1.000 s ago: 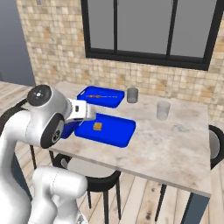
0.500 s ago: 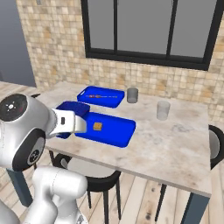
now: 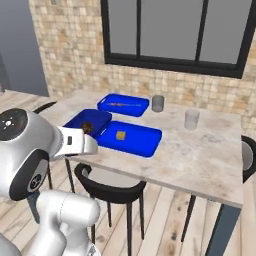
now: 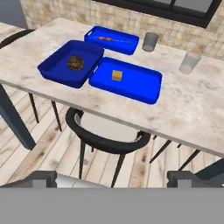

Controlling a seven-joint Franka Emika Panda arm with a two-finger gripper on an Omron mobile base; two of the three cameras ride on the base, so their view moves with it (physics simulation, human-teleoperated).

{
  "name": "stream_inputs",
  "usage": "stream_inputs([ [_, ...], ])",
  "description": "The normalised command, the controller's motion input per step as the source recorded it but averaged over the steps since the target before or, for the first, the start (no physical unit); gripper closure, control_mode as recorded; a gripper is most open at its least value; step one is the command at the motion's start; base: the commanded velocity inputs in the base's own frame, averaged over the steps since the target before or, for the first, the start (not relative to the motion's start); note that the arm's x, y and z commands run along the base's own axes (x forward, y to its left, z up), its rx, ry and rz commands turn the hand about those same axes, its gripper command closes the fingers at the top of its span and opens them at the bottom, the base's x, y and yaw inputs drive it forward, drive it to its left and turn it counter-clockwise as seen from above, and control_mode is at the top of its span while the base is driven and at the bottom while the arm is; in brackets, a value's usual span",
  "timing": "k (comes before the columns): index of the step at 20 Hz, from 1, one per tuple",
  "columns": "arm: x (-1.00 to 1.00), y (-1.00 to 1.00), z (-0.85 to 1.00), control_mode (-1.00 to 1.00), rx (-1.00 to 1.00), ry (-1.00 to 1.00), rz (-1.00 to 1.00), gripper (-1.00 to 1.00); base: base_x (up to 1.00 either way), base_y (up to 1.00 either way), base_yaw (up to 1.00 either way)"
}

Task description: Take the cake and donut from the fridge and place them on the empty tray on the dining counter.

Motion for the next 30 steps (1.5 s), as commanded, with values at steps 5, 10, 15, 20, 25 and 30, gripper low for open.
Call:
stream_inputs([
  [5,0.0,0.0,0.0,1.0,0.0,0.0,0.0,-1.0,-0.9,0.46,0.33],
  [10,0.0,0.0,0.0,1.0,0.0,0.0,0.0,-1.0,-0.13,0.75,0.74],
  [15,0.0,0.0,0.0,1.0,0.0,0.0,0.0,-1.0,0.0,0.42,0.91],
  [20,0.0,0.0,0.0,1.0,0.0,0.0,0.0,-1.0,0.46,0.21,0.77],
  [25,0.0,0.0,0.0,1.0,0.0,0.0,0.0,-1.0,1.0,-0.35,0.37],
  [30,0.0,0.0,0.0,1.0,0.0,0.0,0.0,-1.0,1.0,-0.67,0.26],
])
